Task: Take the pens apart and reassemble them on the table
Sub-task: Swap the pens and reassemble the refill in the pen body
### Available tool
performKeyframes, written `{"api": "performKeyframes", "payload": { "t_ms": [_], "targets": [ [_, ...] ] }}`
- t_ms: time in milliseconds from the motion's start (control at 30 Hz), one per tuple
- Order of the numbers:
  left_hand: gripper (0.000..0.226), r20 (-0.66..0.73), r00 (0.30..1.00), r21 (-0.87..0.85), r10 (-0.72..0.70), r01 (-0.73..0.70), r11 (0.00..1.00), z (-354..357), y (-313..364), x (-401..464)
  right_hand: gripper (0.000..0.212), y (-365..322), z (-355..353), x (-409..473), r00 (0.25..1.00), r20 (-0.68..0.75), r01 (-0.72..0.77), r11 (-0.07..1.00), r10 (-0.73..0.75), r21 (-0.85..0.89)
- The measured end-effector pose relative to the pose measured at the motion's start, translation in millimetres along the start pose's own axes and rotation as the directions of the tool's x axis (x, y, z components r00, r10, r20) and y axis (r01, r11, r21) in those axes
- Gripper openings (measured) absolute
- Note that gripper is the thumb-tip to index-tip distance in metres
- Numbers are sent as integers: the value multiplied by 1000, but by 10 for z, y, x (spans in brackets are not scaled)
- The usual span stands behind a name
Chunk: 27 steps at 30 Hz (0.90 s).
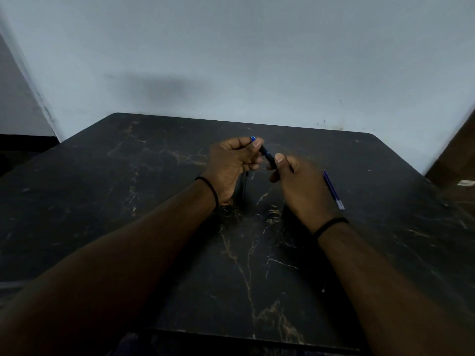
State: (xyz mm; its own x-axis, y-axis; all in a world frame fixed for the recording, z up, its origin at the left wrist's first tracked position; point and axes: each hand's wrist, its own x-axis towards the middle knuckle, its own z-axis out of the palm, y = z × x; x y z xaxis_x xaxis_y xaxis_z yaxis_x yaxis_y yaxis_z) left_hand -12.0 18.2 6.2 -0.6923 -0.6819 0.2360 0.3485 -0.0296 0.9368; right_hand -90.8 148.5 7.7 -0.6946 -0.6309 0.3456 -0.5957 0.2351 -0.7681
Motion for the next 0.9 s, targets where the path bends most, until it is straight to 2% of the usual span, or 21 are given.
{"api": "performKeyframes", "payload": {
  "t_ms": [100, 200, 333, 567, 733, 833, 900],
  "targets": [
    [13, 5, 1000, -17, 4, -4, 1000, 13, 16, -6, 19, 8, 16, 8, 998, -57, 38, 997, -35, 60],
    [13, 4, 1000, -10, 7, -7, 1000, 2, 21, -2, 16, 17, 10, 9, 996, -64, 66, 997, -64, 39],
    [12, 9, 1000, -1, 5, -5, 1000, -11, 0, 8, 38, 6, -12, -22, 999, 40, 28, 998, -26, -47],
    [14, 27, 999, 6, 19, -19, 1000, -19, -7, 20, 15, 6, 19, -10, 996, -48, 78, 996, -76, 48],
    [16, 37, 999, 39, 28, -29, 999, -36, -15, 30, 33, -25, 5, -36, 1000, 19, -2, 999, 1, 45],
    [16, 58, 998, 32, 28, -30, 999, -26, -15, 27, 17, -17, 33, -13, 998, -47, 44, 996, -41, 76],
    [16, 63, 998, 24, 28, -30, 999, -28, -16, 33, 15, 2, 35, 0, 995, -76, 69, 995, -63, 73]
  ]
}}
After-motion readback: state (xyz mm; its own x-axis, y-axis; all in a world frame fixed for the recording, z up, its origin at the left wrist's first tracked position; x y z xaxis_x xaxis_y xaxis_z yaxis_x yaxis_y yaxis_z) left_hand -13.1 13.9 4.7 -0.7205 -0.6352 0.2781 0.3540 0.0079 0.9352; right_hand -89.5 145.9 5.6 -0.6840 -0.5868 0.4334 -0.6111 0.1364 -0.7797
